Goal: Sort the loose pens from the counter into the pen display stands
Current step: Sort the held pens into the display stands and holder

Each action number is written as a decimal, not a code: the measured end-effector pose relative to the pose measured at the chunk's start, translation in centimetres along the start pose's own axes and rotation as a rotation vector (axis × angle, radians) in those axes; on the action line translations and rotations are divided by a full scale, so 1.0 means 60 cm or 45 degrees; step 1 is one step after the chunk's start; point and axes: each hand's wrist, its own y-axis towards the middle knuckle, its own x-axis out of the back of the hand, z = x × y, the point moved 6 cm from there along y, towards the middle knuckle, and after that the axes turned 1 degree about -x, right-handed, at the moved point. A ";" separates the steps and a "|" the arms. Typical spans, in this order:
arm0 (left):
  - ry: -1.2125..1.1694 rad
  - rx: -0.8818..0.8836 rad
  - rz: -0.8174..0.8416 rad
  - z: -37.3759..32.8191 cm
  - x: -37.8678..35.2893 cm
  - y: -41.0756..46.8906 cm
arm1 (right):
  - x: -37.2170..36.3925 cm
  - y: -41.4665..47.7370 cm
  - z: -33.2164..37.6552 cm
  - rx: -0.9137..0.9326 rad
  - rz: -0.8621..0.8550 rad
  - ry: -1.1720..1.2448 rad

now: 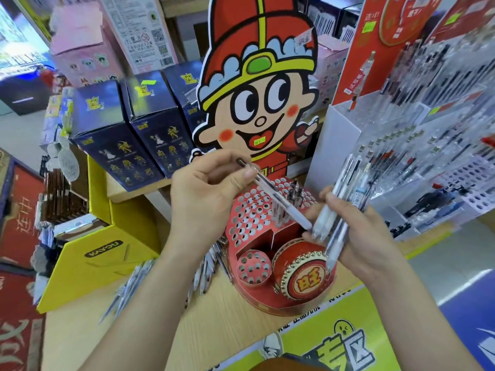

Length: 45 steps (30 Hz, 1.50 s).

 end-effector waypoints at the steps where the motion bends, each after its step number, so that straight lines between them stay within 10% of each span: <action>1: -0.030 -0.016 -0.079 -0.004 0.011 0.002 | 0.006 0.004 -0.003 0.007 -0.026 0.009; 13: 0.325 -0.017 -0.206 0.080 0.025 0.024 | 0.037 0.014 -0.032 0.028 -0.107 -0.093; 45: 0.738 -0.063 0.496 0.106 -0.055 0.056 | 0.016 -0.003 -0.037 -0.074 0.111 -0.150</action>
